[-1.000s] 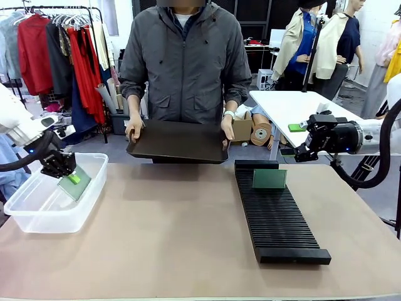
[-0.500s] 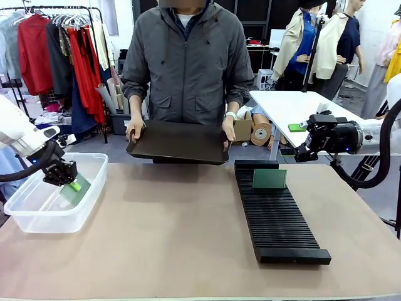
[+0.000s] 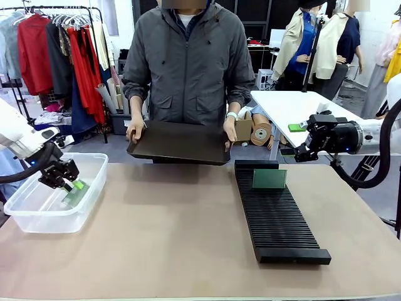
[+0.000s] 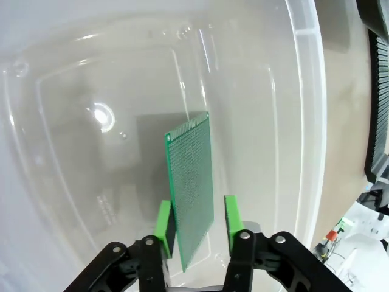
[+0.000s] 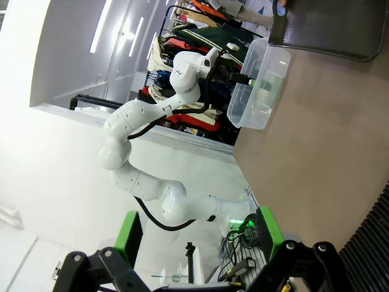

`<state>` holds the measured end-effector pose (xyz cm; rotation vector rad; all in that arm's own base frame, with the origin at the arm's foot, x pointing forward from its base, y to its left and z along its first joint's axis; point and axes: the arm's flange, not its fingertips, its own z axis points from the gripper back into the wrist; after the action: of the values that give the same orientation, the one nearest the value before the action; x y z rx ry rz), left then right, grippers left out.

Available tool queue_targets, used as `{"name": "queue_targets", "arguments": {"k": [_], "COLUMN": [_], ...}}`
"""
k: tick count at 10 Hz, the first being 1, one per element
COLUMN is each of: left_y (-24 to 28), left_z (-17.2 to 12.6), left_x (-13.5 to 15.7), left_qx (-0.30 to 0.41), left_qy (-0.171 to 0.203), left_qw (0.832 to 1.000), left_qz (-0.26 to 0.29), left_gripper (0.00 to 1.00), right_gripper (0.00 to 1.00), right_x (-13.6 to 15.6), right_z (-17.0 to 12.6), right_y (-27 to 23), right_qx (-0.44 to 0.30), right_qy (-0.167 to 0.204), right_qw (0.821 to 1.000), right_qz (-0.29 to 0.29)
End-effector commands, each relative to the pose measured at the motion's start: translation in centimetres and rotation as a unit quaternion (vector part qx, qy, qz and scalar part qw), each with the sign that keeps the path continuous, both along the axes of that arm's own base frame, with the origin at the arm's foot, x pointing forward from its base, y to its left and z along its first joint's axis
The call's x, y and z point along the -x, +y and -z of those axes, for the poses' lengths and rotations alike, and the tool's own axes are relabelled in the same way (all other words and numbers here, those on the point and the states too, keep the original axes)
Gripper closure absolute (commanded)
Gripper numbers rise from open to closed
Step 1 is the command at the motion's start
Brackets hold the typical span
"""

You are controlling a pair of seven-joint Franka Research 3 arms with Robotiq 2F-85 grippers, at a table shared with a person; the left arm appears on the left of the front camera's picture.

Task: Sort PCBs into racks and boxes based on the side picked up.
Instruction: If the short side of the Blank PCB is picked up, insert it into the PCB Rack ; if the long side is picked up, place it in the Organizing box.

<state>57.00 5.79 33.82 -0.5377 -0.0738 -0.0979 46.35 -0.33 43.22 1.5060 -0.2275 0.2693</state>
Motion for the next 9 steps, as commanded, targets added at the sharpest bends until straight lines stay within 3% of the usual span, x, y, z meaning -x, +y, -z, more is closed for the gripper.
{"name": "queue_targets", "arguments": {"k": [1,6,9], "left_y": [0.2,-0.7,-1.0], "left_z": [-1.5,-7.7,-9.6], "left_x": [0.2,1.7,2.5], "left_qx": [-0.016,-0.065,-0.078], "left_qy": [-0.008,-0.011,-0.004], "left_qw": [0.999,0.997,0.996], "left_qz": [-0.027,-0.038,-0.041], "left_gripper": [0.00,0.00,0.00], "right_gripper": [0.00,0.00,0.00], "right_x": [0.1,0.1,0.1], "right_z": [-0.3,-0.3,-0.3], "right_y": [0.0,0.0,0.0], "right_qx": [-0.002,-0.002,-0.002], "right_qy": [0.004,0.004,0.004], "right_qw": [1.000,1.000,1.000], "right_qz": [-0.002,-0.002,-0.002]}}
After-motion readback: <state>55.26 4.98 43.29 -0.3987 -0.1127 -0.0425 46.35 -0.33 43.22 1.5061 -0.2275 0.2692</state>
